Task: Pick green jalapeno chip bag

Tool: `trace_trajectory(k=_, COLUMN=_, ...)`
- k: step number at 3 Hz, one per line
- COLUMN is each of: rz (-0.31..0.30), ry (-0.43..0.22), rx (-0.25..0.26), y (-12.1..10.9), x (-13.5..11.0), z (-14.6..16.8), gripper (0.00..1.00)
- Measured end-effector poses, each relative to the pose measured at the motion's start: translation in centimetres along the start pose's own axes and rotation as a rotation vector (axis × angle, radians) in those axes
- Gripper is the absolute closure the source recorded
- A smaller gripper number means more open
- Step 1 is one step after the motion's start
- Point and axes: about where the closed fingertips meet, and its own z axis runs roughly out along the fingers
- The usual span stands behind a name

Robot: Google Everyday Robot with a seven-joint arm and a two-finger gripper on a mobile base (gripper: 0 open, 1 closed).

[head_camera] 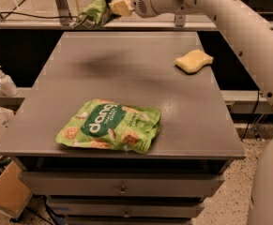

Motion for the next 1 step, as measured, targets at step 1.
trace_trajectory(k=1, rz=0.001, ry=-0.004, rx=-0.006, y=0.22, x=-0.12, z=0.12, gripper=1.0)
